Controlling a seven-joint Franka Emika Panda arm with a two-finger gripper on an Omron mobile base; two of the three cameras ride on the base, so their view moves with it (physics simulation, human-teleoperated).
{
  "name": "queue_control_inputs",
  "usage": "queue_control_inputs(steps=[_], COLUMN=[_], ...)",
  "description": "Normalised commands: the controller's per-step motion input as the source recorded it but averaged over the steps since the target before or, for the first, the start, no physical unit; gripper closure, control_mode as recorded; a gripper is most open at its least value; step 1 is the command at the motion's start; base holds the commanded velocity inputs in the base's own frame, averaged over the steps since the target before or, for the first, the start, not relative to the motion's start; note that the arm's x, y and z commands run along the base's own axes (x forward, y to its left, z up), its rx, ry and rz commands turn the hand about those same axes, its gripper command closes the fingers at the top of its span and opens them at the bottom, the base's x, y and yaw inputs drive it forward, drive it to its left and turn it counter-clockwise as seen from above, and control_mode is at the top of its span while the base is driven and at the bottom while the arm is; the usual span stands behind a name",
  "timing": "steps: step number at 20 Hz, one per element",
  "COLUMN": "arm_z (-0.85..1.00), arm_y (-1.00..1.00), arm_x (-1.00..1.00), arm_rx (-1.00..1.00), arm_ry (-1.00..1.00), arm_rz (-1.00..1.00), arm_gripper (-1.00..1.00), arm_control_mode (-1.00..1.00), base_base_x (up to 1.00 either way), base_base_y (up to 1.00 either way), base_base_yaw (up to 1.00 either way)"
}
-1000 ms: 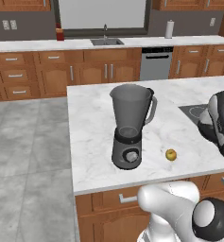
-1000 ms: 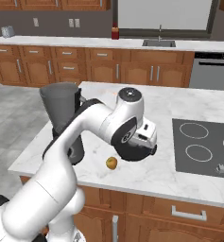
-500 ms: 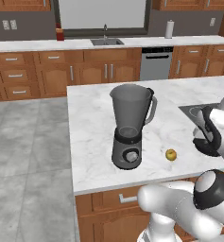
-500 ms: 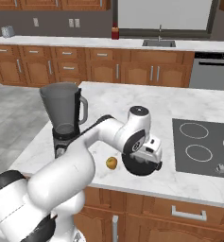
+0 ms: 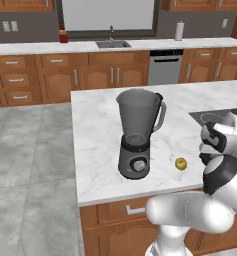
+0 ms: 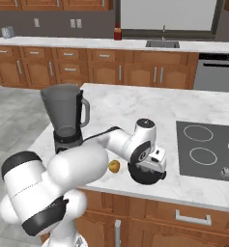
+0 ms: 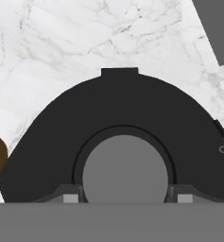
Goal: Open the blender lid, put the apple in the blender, close the lid, and start the blender.
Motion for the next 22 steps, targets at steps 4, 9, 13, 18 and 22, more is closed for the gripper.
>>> queue_control_inputs(steps=[4,9,13,18,22], arm_z=[-0.25,-0.21,-0.06,0.15,0.68], arm_y=[0.0,0.02,0.12,0.1,0.02], arm_x=[0.47,0.25,0.0,0.0,-0.08], arm_rx=[0.0,0.0,0.0,0.0,0.0], arm_ry=[0.0,0.0,0.0,0.0,-0.05], arm_rz=[0.0,0.0,0.0,0.0,0.0], arm_gripper=[1.0,-1.0,-1.0,-1.0,-1.0], arm_control_mode=[-1.0,-1.0,-1.0,-1.0,-1.0], base_base_x=[0.0,0.0,0.0,0.0,0.0], base_base_y=[0.0,0.0,0.0,0.0,0.0], base_base_yaw=[0.0,0.0,0.0,0.0,0.0])
